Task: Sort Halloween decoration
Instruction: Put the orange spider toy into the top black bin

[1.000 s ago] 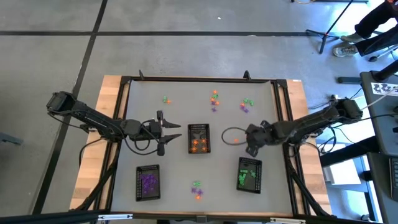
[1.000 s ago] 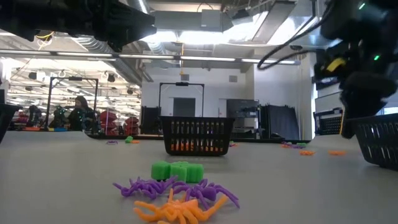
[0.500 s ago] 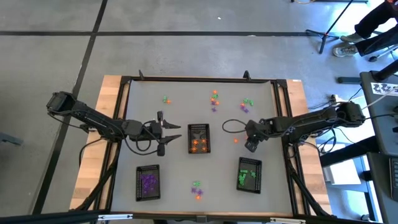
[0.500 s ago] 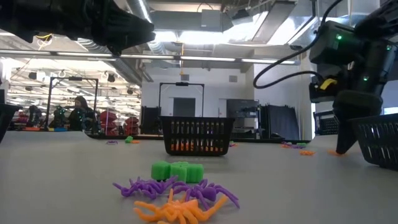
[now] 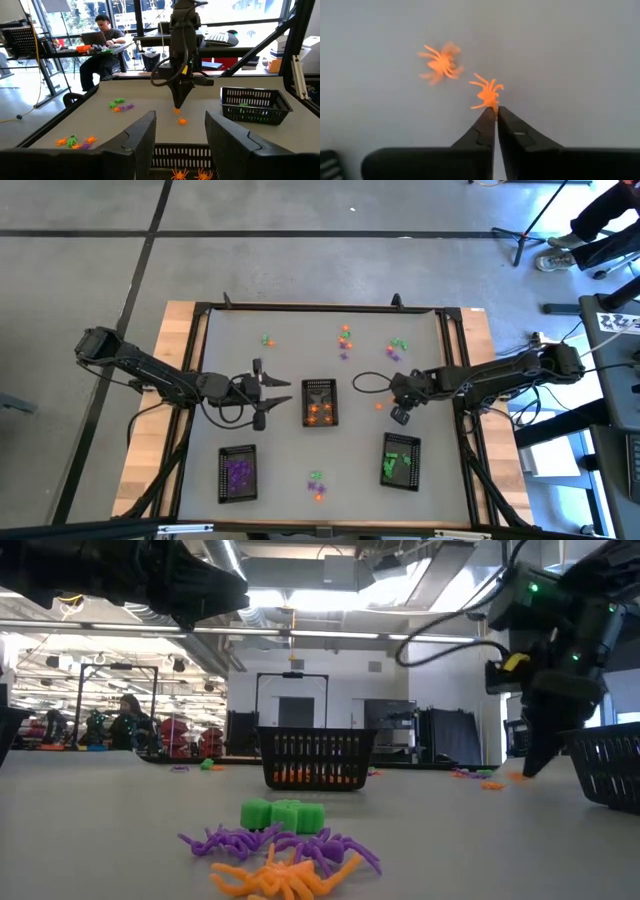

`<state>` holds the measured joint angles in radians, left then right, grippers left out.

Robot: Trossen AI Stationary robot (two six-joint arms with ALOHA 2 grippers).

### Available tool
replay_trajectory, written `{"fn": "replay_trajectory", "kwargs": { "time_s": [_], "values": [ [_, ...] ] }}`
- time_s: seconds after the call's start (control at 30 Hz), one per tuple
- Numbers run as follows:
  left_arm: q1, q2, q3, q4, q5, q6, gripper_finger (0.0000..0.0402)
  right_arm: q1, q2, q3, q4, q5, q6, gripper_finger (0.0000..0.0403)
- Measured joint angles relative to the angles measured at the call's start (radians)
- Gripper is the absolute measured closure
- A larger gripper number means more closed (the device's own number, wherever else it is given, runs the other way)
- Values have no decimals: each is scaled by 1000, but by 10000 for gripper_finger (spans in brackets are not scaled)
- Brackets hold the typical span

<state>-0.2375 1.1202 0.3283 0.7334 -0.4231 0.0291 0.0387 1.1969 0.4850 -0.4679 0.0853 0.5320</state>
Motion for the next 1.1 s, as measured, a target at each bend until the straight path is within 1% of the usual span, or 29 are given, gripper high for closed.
{"fn": "replay_trajectory", "kwargs": {
  "time_s": [0.13,0.23,0.37,0.43,0.5,0.63,0.77,0.9,1.03,1.1],
  "values": [
    [0,0,0,0,-3,-1,240,0,0,57,12,3,-32,400],
    [0,0,0,0,-3,-2,240,0,0,106,31,5,-64,399],
    [0,0,0,0,-3,-3,240,0,0,153,140,5,-118,401],
    [0,0,0,0,-3,-3,240,0,0,168,237,-16,-143,401],
    [0,0,0,0,-3,-3,240,0,6,169,373,-45,-144,401],
    [0,0,0,1,-3,-3,240,1,51,170,643,-144,-136,401],
    [0,0,0,5,-3,-4,240,1,124,171,779,-166,-149,401],
    [0,0,0,8,-3,-4,240,0,202,173,873,-166,-164,396],
    [0,0,0,8,-3,-2,240,0,273,234,875,-166,-181,389],
    [0,0,0,9,-3,-2,240,0,308,283,842,-166,-204,380]
  ]
}}
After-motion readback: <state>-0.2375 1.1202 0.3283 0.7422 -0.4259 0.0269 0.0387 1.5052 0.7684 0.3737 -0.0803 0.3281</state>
